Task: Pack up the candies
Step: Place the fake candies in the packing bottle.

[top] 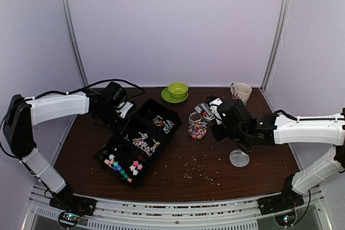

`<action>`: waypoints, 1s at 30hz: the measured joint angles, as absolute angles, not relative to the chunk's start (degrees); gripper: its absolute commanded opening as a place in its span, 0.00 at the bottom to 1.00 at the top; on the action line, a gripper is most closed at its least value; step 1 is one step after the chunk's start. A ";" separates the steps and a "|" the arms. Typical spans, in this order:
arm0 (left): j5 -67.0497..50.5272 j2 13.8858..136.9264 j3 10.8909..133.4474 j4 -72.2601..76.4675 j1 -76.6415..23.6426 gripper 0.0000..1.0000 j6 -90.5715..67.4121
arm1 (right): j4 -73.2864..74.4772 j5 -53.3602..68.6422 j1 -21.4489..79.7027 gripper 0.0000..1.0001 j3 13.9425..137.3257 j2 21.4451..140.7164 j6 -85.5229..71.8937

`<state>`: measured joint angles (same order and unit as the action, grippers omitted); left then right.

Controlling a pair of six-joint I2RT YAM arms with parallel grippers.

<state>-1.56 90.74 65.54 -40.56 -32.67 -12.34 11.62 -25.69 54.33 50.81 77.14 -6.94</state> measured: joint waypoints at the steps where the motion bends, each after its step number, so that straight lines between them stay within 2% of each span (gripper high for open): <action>1: -1.56 90.74 65.54 -40.56 -32.67 0.00 -12.34 | 13.41 -25.76 54.33 0.00 51.72 77.14 -6.98; 12: -1.56 90.74 65.54 -40.56 -32.67 0.00 -12.34 | 26.15 -25.98 54.28 0.00 58.98 79.07 -7.31; 30: -1.56 90.74 65.54 -40.56 -32.67 0.00 -12.36 | 37.52 -25.15 54.28 0.00 64.71 83.22 -7.25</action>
<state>-1.56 90.74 65.54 -40.56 -32.67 -12.36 37.52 -25.15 54.28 64.71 83.22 -7.25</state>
